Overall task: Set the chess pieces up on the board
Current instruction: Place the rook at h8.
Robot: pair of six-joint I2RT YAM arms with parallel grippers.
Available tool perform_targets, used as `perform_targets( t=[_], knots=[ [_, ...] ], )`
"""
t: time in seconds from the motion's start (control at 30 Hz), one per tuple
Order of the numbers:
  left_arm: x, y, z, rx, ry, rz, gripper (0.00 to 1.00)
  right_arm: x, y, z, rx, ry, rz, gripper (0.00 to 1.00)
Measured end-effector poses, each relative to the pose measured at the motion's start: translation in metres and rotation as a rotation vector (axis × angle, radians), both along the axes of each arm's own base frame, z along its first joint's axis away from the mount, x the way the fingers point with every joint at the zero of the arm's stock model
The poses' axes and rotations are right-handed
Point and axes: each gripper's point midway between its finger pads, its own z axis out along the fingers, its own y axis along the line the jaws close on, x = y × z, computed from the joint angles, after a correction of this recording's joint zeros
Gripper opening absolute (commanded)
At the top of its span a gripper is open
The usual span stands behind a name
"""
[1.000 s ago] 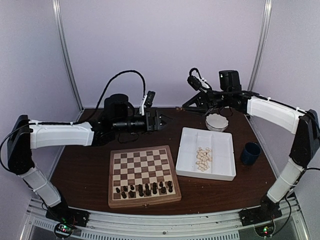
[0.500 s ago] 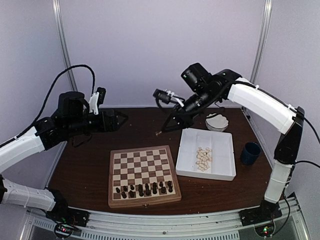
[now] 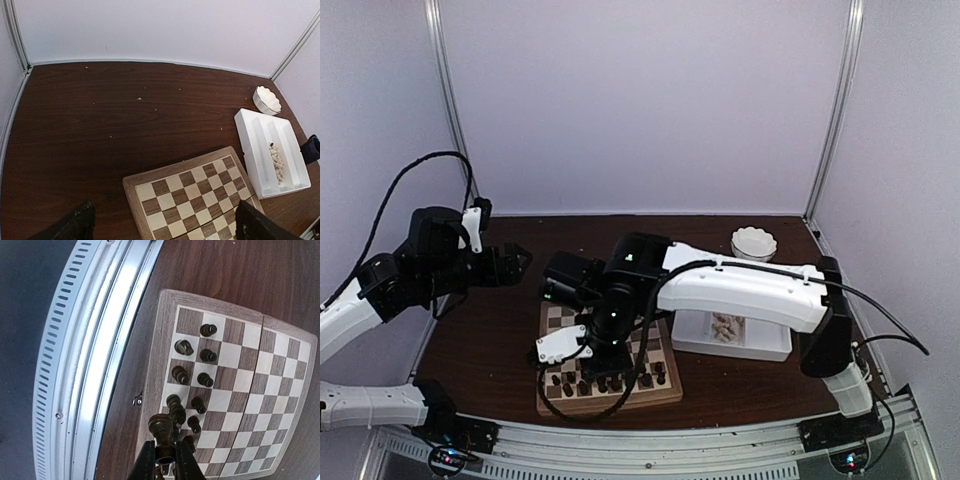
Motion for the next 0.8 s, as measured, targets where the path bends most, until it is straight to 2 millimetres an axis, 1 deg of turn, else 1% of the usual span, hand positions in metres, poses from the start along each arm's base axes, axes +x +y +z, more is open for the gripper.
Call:
perform_targets(
  t=[0.1, 0.23, 0.33, 0.43, 0.63, 0.7, 0.8],
  knots=[
    [-0.002, 0.006, -0.004, 0.017, 0.008, 0.015, 0.98, -0.011, 0.017, -0.011, -0.007, -0.071, 0.052, 0.11],
    [-0.004, 0.010, -0.003, 0.022, 0.000, 0.024, 0.98, -0.026, 0.036, -0.024, -0.005, -0.142, 0.120, 0.14],
    [-0.006, 0.012, -0.002, 0.027, -0.002, 0.022, 0.98, -0.035, 0.047, -0.030, 0.008, -0.184, 0.168, 0.16],
    [-0.008, 0.014, -0.004, 0.032, 0.001, 0.021, 0.98, -0.034, 0.056, -0.030, 0.030, -0.228, 0.201, 0.17],
    [-0.012, 0.017, -0.012, 0.038, 0.011, 0.021, 0.97, -0.024, 0.076, -0.017, 0.107, -0.294, 0.219, 0.18],
    [-0.013, 0.017, -0.012, 0.037, 0.010, 0.021, 0.98, -0.022, 0.079, -0.018, 0.113, -0.306, 0.225, 0.18],
    [-0.015, 0.018, -0.011, 0.033, 0.005, 0.020, 0.98, -0.020, 0.083, -0.026, 0.108, -0.314, 0.229, 0.17]
  ],
)
